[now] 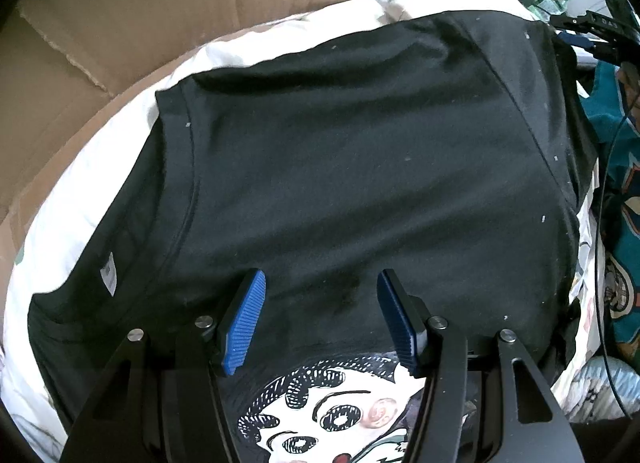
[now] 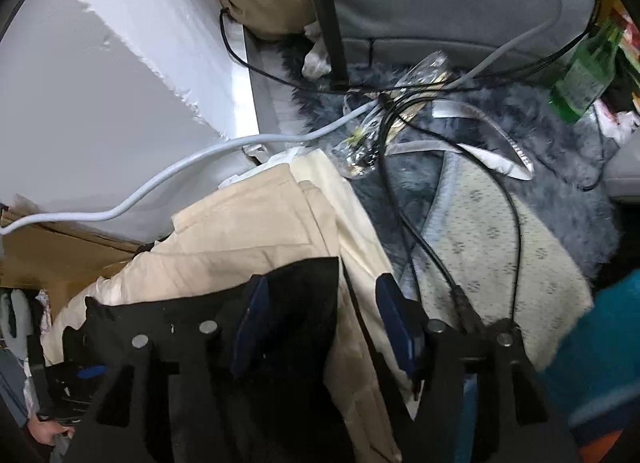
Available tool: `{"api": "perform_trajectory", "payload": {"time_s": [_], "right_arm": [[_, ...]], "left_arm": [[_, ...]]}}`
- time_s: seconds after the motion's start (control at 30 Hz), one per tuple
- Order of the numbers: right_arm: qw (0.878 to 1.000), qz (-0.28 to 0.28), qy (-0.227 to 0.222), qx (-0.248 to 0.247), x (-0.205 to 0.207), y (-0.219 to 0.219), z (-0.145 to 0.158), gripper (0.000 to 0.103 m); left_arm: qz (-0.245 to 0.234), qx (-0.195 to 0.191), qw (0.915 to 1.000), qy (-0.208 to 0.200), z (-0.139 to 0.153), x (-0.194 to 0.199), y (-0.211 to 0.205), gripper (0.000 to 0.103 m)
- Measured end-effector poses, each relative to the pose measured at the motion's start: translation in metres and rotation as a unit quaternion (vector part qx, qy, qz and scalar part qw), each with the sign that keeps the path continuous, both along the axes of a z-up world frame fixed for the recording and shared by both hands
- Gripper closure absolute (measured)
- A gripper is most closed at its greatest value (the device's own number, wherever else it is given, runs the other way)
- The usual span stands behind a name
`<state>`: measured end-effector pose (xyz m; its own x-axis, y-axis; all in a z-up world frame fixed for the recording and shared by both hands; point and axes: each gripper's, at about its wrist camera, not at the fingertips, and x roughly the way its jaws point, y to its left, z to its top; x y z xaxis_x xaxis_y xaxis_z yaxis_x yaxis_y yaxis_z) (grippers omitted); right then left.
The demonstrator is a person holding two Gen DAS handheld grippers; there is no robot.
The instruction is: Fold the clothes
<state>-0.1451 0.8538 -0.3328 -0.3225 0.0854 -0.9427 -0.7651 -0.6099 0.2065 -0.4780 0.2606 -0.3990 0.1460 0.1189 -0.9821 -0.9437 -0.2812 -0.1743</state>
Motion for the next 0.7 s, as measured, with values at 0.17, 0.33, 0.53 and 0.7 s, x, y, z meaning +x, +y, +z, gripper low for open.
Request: {"api": "perform_trajectory", "payload": {"time_s": [0.17, 0.33, 0.53, 0.7], "right_arm": [[1.000, 0.008, 0.004, -0.005, 0.010, -0.013, 0.010, 0.049], [1.000, 0.015, 0.016, -0.016, 0.019, -0.036, 0.012, 0.049], [0.999, 0.024, 0.009, -0.028, 0.036, -0.068, 0.005, 0.049], [0.999, 0.029, 0.017, -0.026, 0.050, -0.092, 0.003, 0.051]], "left_arm": [[-0.005, 0.006, 0.9999, -0.007, 0.005, -0.002, -0.001, 0.044], [-0.018, 0.014, 0.9997, -0.009, 0.011, -0.003, -0.005, 0.044], [-0.025, 0.013, 0.9995, -0.017, 0.008, -0.008, -0.010, 0.044], [-0.029, 0.018, 0.9992, -0.021, 0.011, -0.018, -0.017, 0.044]]}}
